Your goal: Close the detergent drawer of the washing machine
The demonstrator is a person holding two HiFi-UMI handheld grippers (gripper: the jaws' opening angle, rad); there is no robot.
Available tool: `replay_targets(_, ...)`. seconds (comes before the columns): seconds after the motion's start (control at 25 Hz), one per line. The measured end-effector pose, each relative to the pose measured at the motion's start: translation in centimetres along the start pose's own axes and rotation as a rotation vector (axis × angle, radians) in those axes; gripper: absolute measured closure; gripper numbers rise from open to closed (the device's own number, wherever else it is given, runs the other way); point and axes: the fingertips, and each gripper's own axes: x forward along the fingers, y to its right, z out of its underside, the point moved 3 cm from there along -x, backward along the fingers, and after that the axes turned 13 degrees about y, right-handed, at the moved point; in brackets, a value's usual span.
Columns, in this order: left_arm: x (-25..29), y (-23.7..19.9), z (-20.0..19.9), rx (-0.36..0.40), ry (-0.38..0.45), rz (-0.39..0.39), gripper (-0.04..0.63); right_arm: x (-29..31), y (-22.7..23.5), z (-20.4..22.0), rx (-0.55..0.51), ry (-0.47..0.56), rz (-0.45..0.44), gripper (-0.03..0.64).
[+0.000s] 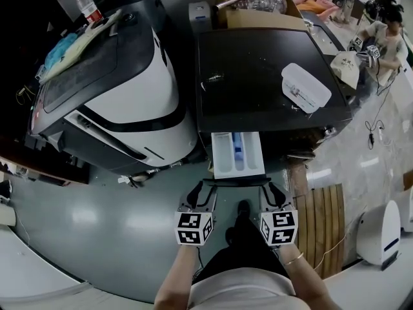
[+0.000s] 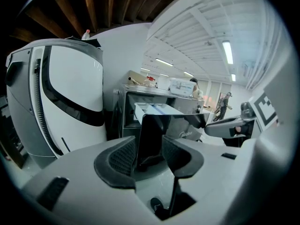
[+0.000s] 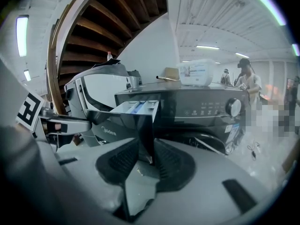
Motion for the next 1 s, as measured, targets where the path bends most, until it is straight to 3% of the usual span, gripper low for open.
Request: replay_targets(1.0, 0.88, 0.25, 0.46, 0.008, -0.029, 0.011, 0.433, 0.99, 0.09, 0.07, -0.048, -0.01, -0.02, 0.529)
